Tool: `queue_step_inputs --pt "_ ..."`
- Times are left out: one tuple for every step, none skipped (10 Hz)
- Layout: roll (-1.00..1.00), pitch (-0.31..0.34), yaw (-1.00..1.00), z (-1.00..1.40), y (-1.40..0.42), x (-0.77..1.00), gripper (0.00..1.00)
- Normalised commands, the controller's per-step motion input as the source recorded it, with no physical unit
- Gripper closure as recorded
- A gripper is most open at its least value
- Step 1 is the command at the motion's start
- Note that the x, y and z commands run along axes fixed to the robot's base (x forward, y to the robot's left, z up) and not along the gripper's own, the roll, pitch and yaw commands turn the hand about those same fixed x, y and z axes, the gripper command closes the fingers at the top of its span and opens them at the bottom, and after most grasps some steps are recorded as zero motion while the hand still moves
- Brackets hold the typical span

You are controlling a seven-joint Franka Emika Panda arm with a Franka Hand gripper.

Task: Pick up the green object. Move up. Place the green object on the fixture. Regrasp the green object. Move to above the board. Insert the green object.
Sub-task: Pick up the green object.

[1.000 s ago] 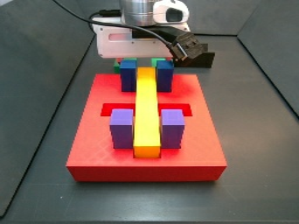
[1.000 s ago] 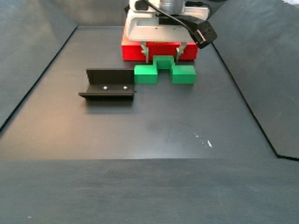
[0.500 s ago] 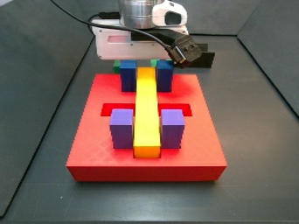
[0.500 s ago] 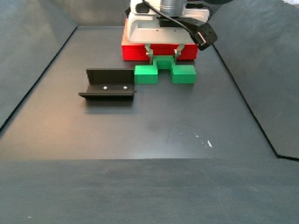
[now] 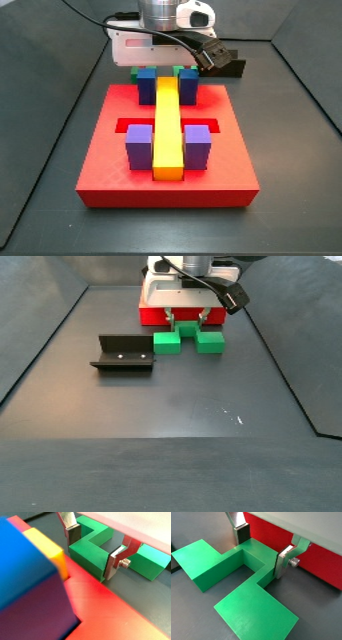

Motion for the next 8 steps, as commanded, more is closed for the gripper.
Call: queue_step_inputs --pt "0.00 0.000 0.00 0.00 0.00 0.00 1.00" --pt "0.00 0.000 0.00 0.00 0.00 0.00 1.00" --pt "0.00 0.000 0.00 0.00 0.00 0.00 1.00" --pt "0.00 0.000 0.00 0.00 0.00 0.00 1.00" --pt "0.00 0.000 0.00 0.00 0.00 0.00 1.00" --pt "0.00 0.000 0.00 0.00 0.00 0.00 1.00" --pt "0.00 0.000 0.00 0.00 0.00 0.00 1.00" --pt "0.00 0.000 0.00 0.00 0.00 0.00 1.00"
